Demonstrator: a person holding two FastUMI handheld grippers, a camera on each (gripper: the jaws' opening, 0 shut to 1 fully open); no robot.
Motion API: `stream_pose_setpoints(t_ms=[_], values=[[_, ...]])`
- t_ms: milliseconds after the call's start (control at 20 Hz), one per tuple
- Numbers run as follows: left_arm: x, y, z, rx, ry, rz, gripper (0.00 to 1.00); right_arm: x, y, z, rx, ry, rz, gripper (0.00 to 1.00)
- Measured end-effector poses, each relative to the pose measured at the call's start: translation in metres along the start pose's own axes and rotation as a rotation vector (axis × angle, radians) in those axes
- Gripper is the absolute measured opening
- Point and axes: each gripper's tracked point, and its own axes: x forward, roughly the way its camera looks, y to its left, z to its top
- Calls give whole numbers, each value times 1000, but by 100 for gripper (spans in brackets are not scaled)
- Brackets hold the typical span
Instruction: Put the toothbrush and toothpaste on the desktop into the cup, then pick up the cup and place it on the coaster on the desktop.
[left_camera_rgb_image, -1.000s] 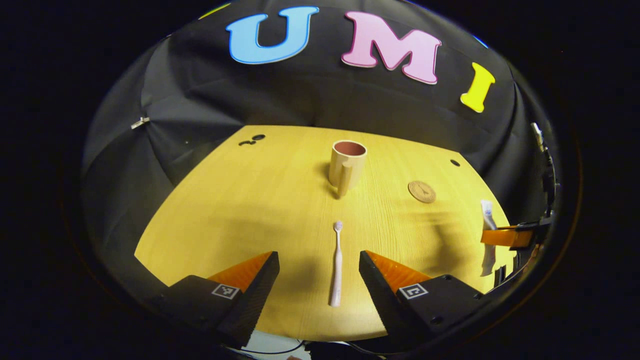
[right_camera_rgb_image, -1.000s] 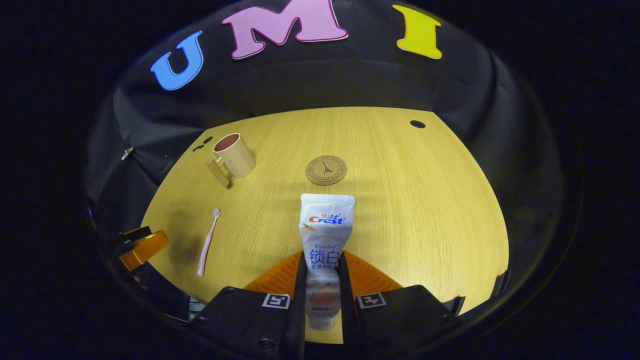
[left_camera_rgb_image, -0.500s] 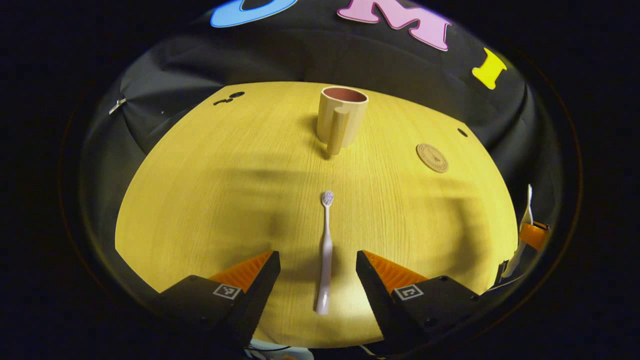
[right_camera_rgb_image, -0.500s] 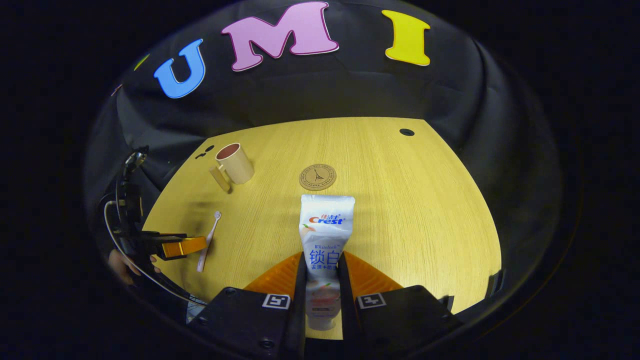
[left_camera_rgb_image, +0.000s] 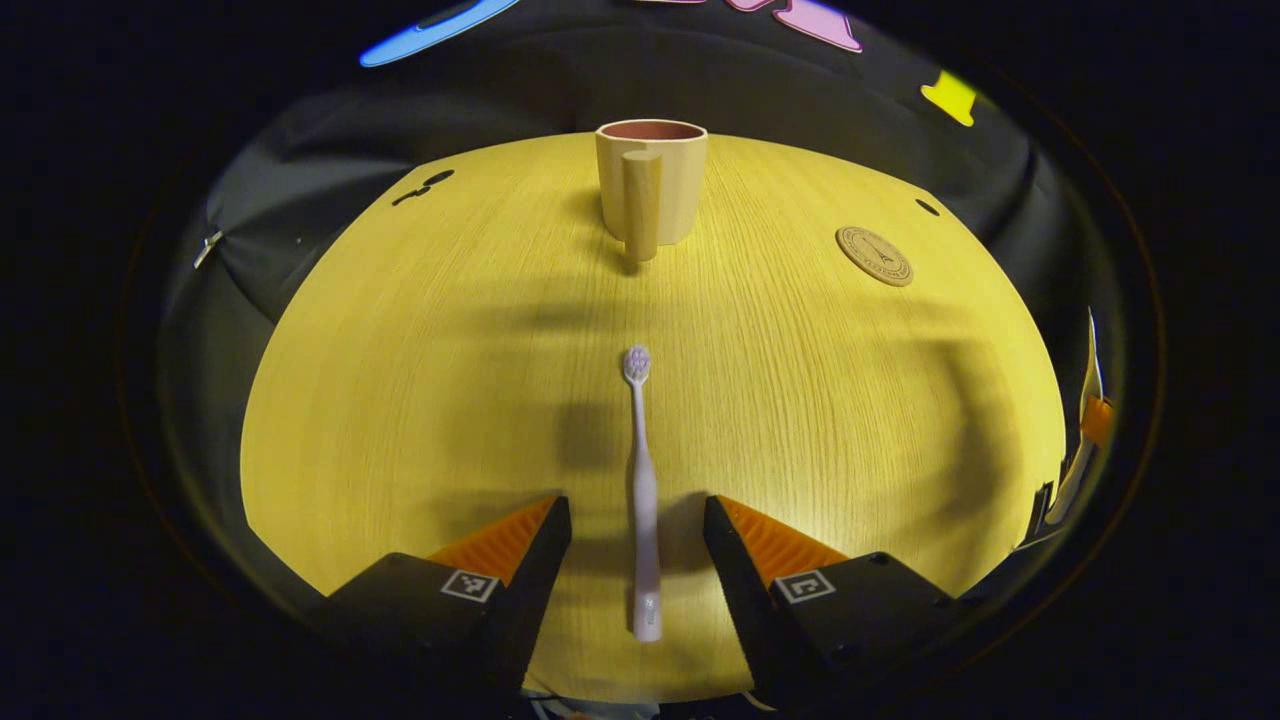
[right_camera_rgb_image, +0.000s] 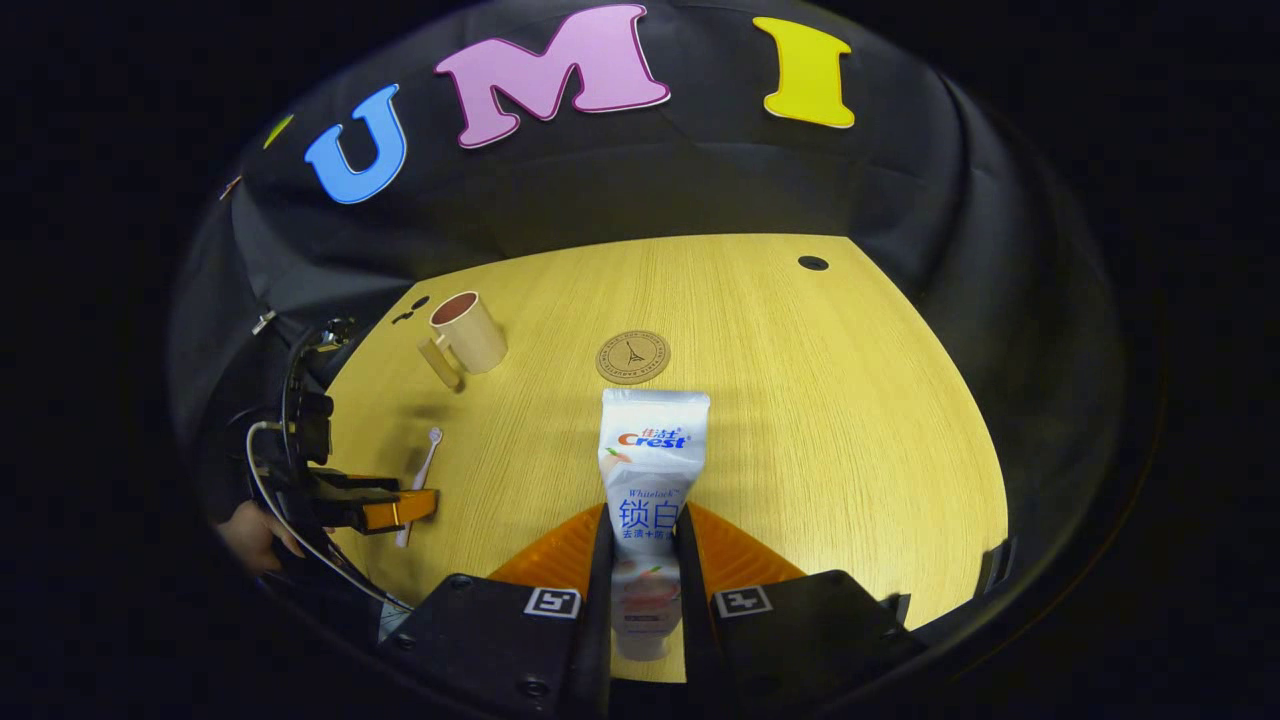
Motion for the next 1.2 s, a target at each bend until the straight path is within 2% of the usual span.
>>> stream_pose_setpoints(t_ms=[100, 200, 300, 450, 650, 950, 1200], values=[[1, 2, 0, -2, 12, 0, 82, 2, 1, 1, 2, 4, 6, 34], [3, 5, 3, -24, 10, 7, 66, 6, 2, 3, 4, 6, 12, 33], [3, 8, 4, -57, 11, 21, 26, 9, 4, 12, 9, -12, 21, 34], [3, 7, 4, -61, 17, 20, 12, 14, 6, 21, -6, -21, 37, 34], [2, 5, 5, -70, 3, 6, 7, 23, 17, 39, -33, -39, 70, 34], [-10, -2, 1, -149, -51, -41, 6, 36, 43, 90, -71, -104, 124, 34], [-43, 6, 14, -203, -151, -66, 6, 45, 71, 142, -110, -198, 157, 33]])
